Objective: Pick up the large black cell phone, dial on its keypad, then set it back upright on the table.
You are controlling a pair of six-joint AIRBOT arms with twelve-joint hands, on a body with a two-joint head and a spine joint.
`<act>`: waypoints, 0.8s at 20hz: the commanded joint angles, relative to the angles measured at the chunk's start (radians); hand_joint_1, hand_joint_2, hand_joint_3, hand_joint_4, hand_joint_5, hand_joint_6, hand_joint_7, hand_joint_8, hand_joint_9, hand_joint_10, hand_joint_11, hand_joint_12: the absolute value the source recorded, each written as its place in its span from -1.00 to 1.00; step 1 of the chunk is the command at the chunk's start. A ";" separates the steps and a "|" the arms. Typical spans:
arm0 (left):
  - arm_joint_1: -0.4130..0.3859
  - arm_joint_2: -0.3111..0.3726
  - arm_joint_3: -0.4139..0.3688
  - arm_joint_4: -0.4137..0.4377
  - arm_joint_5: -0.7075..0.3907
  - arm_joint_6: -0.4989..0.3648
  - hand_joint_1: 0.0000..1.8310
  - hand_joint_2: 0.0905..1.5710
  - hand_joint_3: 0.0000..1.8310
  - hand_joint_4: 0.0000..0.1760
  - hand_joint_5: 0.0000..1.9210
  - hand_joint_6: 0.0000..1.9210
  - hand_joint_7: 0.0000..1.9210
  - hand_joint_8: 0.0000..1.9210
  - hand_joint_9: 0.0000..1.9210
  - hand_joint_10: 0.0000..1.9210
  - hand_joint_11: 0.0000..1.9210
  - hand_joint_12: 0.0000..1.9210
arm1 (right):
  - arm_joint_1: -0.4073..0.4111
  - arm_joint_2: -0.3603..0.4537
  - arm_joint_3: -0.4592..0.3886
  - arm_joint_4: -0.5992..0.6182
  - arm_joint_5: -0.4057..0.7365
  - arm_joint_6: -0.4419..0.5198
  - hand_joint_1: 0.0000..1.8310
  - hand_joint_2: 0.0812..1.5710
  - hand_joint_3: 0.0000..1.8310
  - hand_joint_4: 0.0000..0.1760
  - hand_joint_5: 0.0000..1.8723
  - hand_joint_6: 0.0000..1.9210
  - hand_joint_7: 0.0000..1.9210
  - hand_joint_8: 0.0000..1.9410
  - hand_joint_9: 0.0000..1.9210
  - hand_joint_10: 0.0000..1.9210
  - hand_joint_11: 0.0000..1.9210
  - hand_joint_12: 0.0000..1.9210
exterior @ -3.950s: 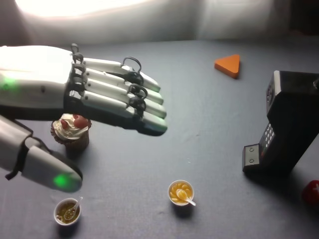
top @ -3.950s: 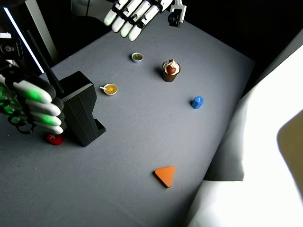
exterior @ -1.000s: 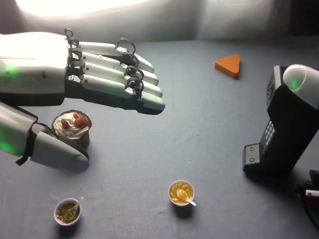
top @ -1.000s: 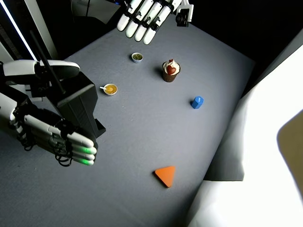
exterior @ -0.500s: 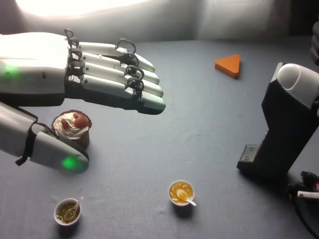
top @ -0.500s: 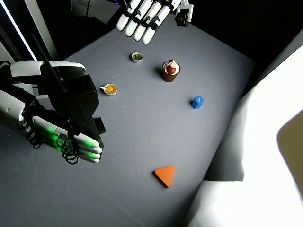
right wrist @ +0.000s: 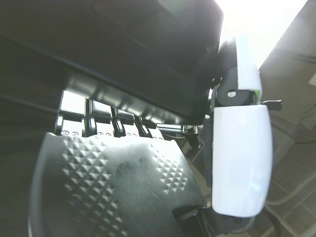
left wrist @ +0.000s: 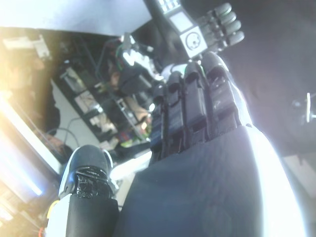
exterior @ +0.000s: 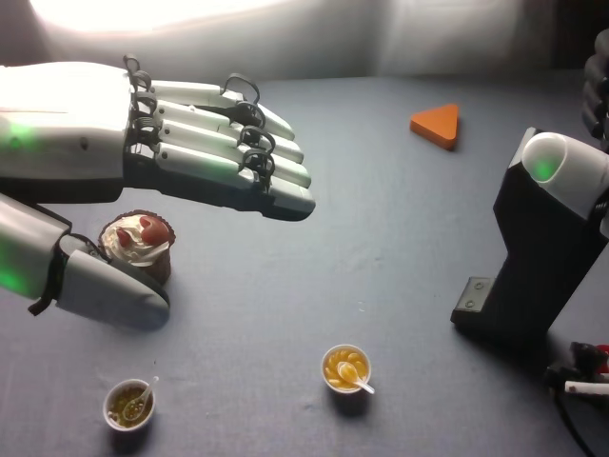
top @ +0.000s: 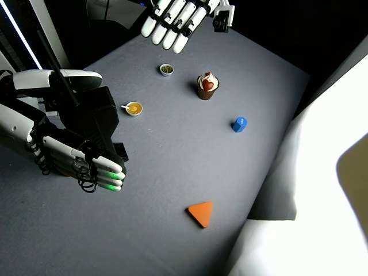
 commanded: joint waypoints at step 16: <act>-0.020 0.006 -0.008 -0.096 -0.063 -0.013 -0.98 0.59 -1.00 -1.00 -0.76 -1.00 -0.75 -1.00 -0.80 -1.00 -1.00 -0.54 | 0.031 0.019 -0.002 -0.116 0.090 0.002 0.00 0.13 -1.00 -1.00 -1.00 -1.00 -1.00 -1.00 -1.00 -1.00 -1.00 -1.00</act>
